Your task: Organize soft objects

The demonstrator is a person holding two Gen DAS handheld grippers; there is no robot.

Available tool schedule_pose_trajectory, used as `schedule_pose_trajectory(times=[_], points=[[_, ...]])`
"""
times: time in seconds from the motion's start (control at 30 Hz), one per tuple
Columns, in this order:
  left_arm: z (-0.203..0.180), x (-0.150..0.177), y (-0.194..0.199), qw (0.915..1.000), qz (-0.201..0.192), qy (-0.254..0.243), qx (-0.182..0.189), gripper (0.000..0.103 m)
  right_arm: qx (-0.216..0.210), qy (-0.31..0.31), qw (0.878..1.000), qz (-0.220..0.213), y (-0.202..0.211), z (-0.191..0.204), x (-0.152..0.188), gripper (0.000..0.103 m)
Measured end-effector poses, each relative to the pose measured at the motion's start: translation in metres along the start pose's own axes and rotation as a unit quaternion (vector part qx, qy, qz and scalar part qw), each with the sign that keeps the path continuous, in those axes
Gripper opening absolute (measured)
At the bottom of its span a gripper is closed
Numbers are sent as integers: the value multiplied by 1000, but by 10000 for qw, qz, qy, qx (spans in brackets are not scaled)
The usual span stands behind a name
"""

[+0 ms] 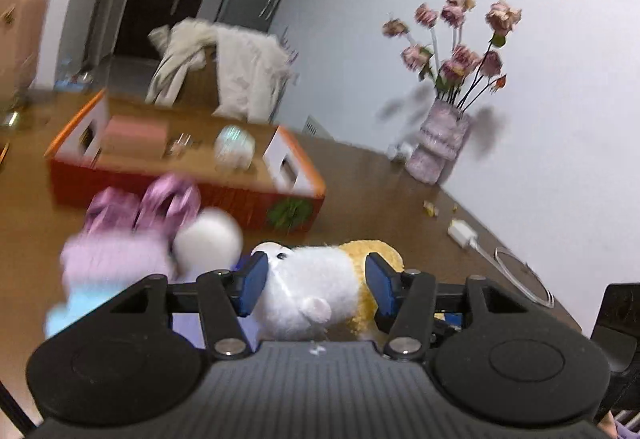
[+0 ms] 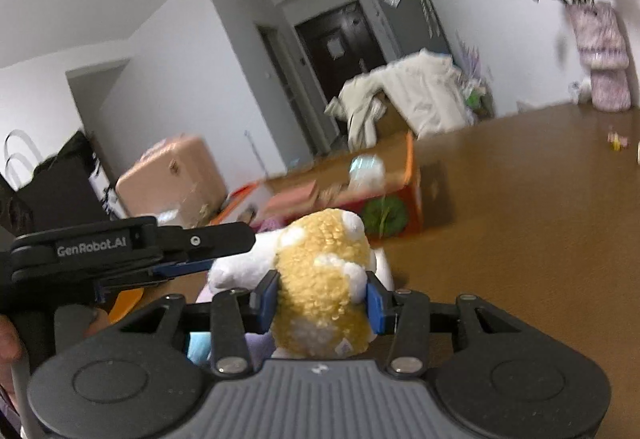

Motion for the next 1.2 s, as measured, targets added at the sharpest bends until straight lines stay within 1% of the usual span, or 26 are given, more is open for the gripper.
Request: schedule_pose_trajectory(times=[0.07, 0.13, 0.2, 0.27, 0.4, 0.47, 0.5, 0.53, 0.57, 0.6, 0.63, 0.67, 0.7, 0.77, 0.8, 0.83, 0.9, 0.93, 0.97, 1.03, 1.07, 1.1, 1.13, 1.17, 1.2], points=[[9, 23, 17, 9996, 222, 160, -76, 55, 13, 1, 9997, 263, 11, 8, 22, 43], [18, 41, 29, 9987, 383, 308, -140, 55, 29, -50, 9990, 437, 21, 14, 40, 43], [25, 50, 37, 9980, 419, 451, -168, 54, 47, -97, 9983, 572, 30, 21, 54, 43], [30, 57, 40, 9975, 440, 531, -133, 54, 117, -33, 9979, 631, 38, 27, 65, 43], [39, 75, 31, 9970, 578, 476, -183, 55, 265, 233, 9961, 807, 47, 38, 77, 45], [40, 73, 25, 9966, 554, 603, -92, 56, 285, 432, 9949, 865, 53, 49, 83, 51], [42, 71, 20, 9960, 569, 675, -106, 57, 227, 515, 9943, 905, 55, 56, 84, 52], [42, 69, 14, 9960, 562, 682, -118, 57, 110, 597, 9934, 974, 56, 64, 87, 55], [42, 67, 8, 9964, 560, 622, -141, 57, -38, 643, 9922, 1070, 57, 71, 90, 56], [42, 65, 2, 9968, 566, 531, -165, 57, -214, 661, 9910, 1147, 56, 80, 94, 56], [43, 62, -2, 9969, 562, 524, -149, 61, -462, 640, 9894, 1217, 57, 90, 97, 57], [43, 59, -5, 9966, 604, 561, -48, 65, -656, 614, 9880, 1259, 59, 98, 100, 48], [44, 55, -6, 9963, 614, 594, 29, 71, -676, 685, 9876, 1243, 61, 101, 100, 48], [53, 41, 5, 9970, 559, 531, 12, 71, -722, 628, 9886, 1166, 65, 102, 95, 50], [55, 34, 15, 9978, 455, 468, 74, 74, -656, 538, 9902, 1111, 67, 97, 91, 50], [60, 27, 28, 9985, 312, 444, 57, 82, -542, 467, 9921, 1031, 70, 90, 85, 50], [67, 21, 59, 9993, 13, 369, -92, 89, -339, 336, 9956, 808, 75, 75, 71, 53], [70, 23, 72, 9991, -56, 402, -137, 89, -269, 270, 9966, 732, 74, 68, 64, 53], [70, 28, 82, 9986, -28, 515, -150, 89, -204, 224, 9971, 697, 71, 62, 60, 53], [62, 48, 94, 9976, 212, 666, -28, 87, -120, 204, 9973, 697, 55, 53, 57, 53], [56, 59, 96, 9975, 329, 617, -14, 84, -109, 210, 9972, 706, 44, 50, 56, 53], [50, 68, 98, 9977, 446, 500, -52, 76, -120, 193, 9970, 735, 35, 49, 57, 53], [46, 75, 99, 9979, 505, 389, -73, 71, -139, 160, 9969, 763, 25, 48, 57, 53], [43, 80, 102, 9980, 525, 352, -67, 70, -157, 138, 9966, 796, 16, 48, 58, 53], [43, 86, 103, 9976, 563, 406, -63, 66, -224, 103, 9960, 864, 9, 48, 60, 53]])
Point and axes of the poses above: each gripper's, at about its wrist camera, not at the fingertips, and y roughly against the way its jaws point, z to its left, x to its underside, the point moved 8 cm from there along -y, roughly the way its jaws point, and after that the axes turned 13 degrees about -z, right-handed, at the moved point
